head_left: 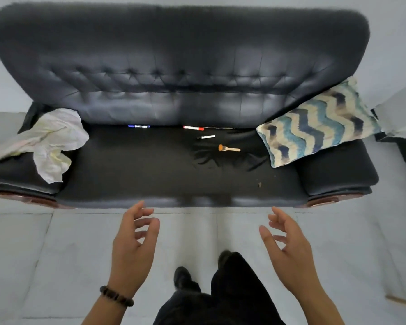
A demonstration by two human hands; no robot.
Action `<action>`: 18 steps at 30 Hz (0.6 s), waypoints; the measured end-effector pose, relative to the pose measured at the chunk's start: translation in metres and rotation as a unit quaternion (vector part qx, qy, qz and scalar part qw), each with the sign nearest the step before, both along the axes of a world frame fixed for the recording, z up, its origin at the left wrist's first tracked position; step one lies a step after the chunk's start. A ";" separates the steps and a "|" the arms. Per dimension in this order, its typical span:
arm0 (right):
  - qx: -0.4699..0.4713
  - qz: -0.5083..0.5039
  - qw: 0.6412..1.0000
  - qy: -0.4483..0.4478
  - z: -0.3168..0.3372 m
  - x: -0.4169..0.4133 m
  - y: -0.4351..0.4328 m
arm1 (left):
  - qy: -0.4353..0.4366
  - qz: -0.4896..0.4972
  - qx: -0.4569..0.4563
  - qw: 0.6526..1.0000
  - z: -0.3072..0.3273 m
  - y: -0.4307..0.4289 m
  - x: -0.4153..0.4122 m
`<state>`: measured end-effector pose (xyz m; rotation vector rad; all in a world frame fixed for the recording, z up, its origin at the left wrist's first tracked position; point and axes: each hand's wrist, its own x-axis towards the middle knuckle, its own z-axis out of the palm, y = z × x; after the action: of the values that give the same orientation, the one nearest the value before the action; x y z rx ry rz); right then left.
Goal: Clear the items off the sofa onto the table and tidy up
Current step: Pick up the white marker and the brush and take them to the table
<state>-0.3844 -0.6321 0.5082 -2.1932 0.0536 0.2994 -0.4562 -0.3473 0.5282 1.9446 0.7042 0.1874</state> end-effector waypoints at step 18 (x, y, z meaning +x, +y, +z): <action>0.018 -0.050 0.990 0.127 -0.149 0.317 0.038 | 0.097 0.012 -0.053 0.994 -0.150 0.003 0.325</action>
<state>-0.0674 -0.5937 0.3596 -2.0980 0.2958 0.5173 -0.1309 -0.3442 0.3781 1.8690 0.8484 -0.0260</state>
